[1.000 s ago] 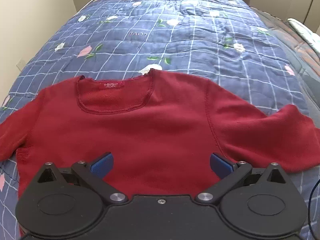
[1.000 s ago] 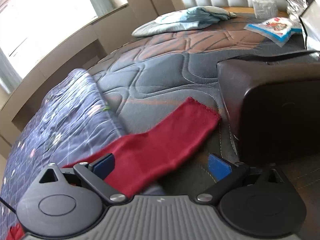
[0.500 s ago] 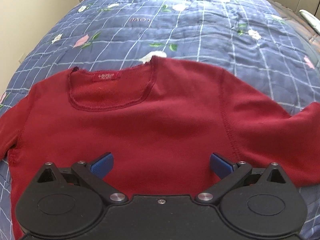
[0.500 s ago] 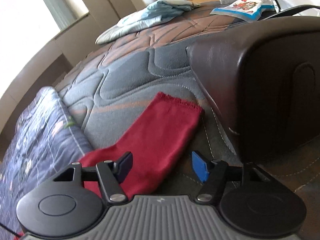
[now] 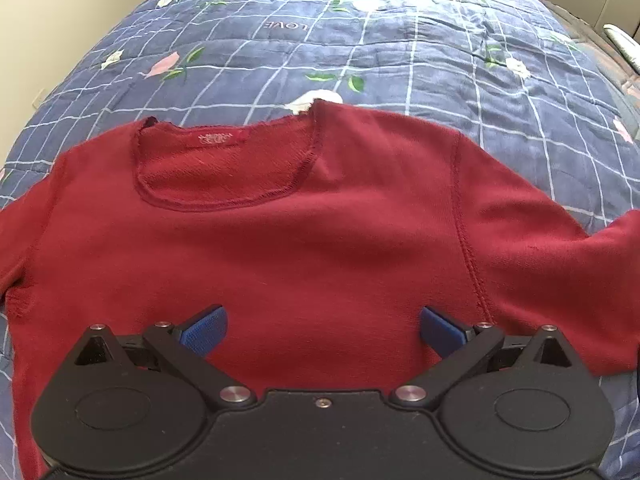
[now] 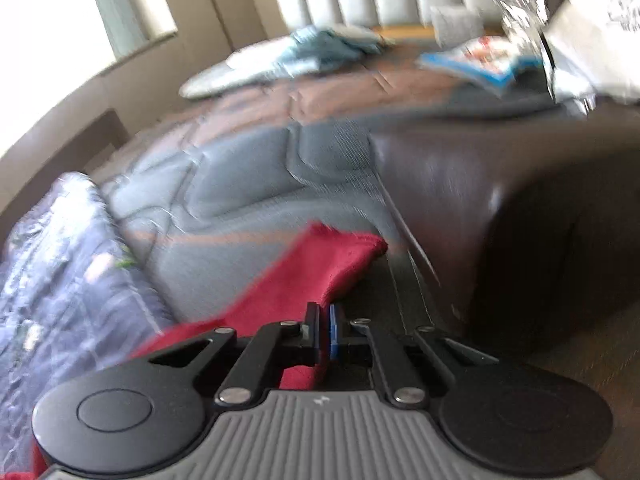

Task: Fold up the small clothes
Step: 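Close the right gripper on the red sleeve cuff, then lay the held sleeve across the sweater chest and open the right gripper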

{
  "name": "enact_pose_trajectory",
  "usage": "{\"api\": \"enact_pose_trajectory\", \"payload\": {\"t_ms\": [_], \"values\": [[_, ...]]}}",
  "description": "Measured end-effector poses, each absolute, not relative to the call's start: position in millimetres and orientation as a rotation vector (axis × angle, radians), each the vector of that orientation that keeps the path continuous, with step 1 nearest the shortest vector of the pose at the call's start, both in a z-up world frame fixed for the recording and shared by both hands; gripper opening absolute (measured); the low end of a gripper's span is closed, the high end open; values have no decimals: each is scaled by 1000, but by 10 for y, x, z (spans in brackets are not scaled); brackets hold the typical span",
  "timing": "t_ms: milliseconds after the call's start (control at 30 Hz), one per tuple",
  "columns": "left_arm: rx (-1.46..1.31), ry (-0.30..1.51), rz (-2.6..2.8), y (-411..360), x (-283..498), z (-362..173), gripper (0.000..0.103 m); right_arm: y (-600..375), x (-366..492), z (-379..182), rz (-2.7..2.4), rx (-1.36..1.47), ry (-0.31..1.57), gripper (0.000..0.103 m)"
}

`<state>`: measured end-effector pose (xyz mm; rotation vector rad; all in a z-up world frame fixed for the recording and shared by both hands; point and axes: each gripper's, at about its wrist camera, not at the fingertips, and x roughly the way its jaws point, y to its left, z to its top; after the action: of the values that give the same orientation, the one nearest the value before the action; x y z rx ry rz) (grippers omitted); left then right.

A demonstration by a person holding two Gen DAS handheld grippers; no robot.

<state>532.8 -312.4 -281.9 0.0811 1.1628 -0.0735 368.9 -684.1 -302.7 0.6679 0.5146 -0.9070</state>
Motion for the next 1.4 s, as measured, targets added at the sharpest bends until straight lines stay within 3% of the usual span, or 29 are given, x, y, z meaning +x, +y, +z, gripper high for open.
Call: {"api": "enact_pose_trajectory", "payload": {"t_ms": [333,600,767,1100,1167,1233,1300,1400], "values": [[8,1210,-80,-2548,5295,-2619,102,-5852,4034,-1909,-603,213,393,5],[-34,1159,-56,-1774,5237,-2244,102,-4420,4508,-1284,-243,80,320,5],[-69,1103,-7,-1158,5181,-2087,102,-3419,4685,-1445,9,-7,406,5],[-115,1104,121,-257,5086,-2203,102,-2195,4597,-2609,279,-280,708,6],[-118,1113,128,-178,5053,-2254,102,-2156,4439,-2706,283,-255,720,12],[-120,1119,130,-145,5021,-2301,102,-2195,4374,-2692,275,-222,725,29],[-124,1126,128,-136,4999,-2344,102,-2288,4308,-2646,249,-195,716,62],[-140,1136,117,-171,4978,-2384,102,-2473,4170,-2575,202,-169,707,76]]}}
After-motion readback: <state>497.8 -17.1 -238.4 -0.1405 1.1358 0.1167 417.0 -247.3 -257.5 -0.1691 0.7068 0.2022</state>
